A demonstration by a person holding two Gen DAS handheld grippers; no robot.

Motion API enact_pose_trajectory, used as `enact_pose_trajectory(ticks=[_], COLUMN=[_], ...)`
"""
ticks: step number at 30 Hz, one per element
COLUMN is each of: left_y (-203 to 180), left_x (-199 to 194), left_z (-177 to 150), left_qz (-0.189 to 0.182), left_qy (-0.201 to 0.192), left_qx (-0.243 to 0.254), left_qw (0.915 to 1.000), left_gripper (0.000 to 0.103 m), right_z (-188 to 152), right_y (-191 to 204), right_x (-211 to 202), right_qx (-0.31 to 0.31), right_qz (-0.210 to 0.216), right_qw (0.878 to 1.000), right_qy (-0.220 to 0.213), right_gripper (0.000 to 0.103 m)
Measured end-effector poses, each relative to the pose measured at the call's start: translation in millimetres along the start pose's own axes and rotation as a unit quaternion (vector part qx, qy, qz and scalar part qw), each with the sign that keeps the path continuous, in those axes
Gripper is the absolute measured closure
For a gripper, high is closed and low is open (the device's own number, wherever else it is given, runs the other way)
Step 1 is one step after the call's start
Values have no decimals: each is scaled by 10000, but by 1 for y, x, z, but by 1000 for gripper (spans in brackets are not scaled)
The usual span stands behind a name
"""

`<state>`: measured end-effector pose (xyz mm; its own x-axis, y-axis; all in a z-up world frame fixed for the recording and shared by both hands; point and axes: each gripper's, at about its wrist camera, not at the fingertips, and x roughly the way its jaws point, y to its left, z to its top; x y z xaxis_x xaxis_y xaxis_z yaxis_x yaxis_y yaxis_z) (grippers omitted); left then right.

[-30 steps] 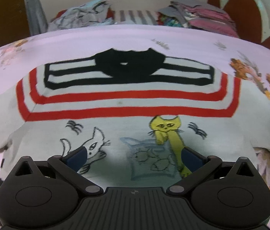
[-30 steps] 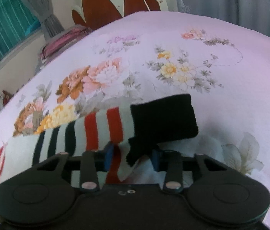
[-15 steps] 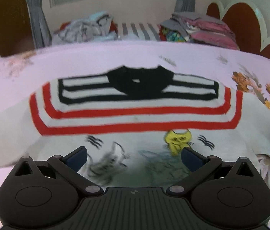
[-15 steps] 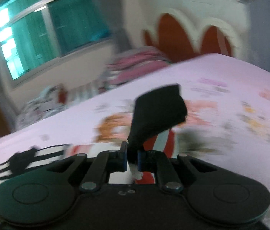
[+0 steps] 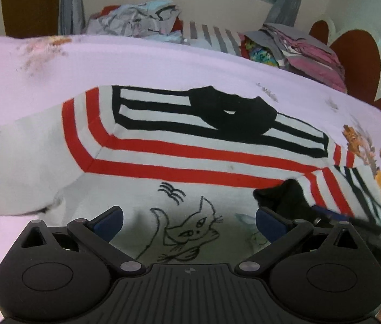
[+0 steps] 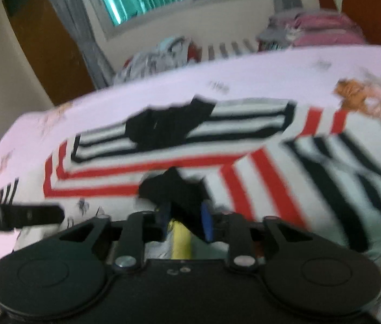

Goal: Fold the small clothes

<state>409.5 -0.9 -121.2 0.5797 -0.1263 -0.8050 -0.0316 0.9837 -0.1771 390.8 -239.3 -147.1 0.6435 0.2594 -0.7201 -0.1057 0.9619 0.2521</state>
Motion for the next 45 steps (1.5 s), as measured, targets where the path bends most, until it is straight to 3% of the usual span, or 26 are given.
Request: enact_pose_trajectory(ticks=[1,2,8,14,15,17,20,22,24,26,27,34,38,41,45], left_y=[-1,-4,-33,-68,-73,-79,-86,-82,-77,-70,-67,-49,-26,1,43], left_x=[4,6,32,57,62,66,71,72,74,74,74,51,31,23,29], left_z=[0,-1,-3,-9,-10,-9,-8,-7,-6,-5,-5,8,23,30,30], left_qz=[-85,-172,-967,-1321,-1338,-1391,-1423,-1451,-1464,-1577,-1676,-2017,-2018,-1791,-1255], left_qy=[43,87,312,526,516,463,361,289,259,216,231,-231,-570,-762,-774], left_qx=[-25,-38,-92,10,17,39,28,-1,-63,-112,-151,-427,-591,-701,-915], left_qw=[10000,9998,9948,9898,9897,9892,9892,9890,9889,9872,9855,9783,9760,9784,9848], left_gripper=[0,0,0,1,11,13,31,52,65,89,94,94,94,98,102], right_z=[2,4,-13,-37,-39,-43,-48,-49,-49,-49,-49,-46,-41,-37,-33], right_y=[2,0,-27,-70,-75,-85,-95,-98,-100,-102,-103,-101,-96,-92,-86], right_x=[-3,-11,-65,-87,-87,-89,-91,-89,-86,-83,-80,-72,-67,-60,-51], right_qx=[0,-36,-217,185,266,440,632,677,699,719,749,897,843,801,723], right_qz=[12,-17,-634,-1229,-1282,-1377,-1453,-1492,-1539,-1592,-1611,-1483,-1464,-1441,-1406], right_qw=[10000,9999,9970,9917,9909,9891,9869,9861,9852,9842,9837,9846,9852,9859,9872], right_qy=[-44,-140,-377,-319,-308,-294,-304,-293,-292,-279,-265,-249,-282,-277,-228], right_gripper=[57,56,52,50,50,49,49,49,48,46,45,44,44,48,63])
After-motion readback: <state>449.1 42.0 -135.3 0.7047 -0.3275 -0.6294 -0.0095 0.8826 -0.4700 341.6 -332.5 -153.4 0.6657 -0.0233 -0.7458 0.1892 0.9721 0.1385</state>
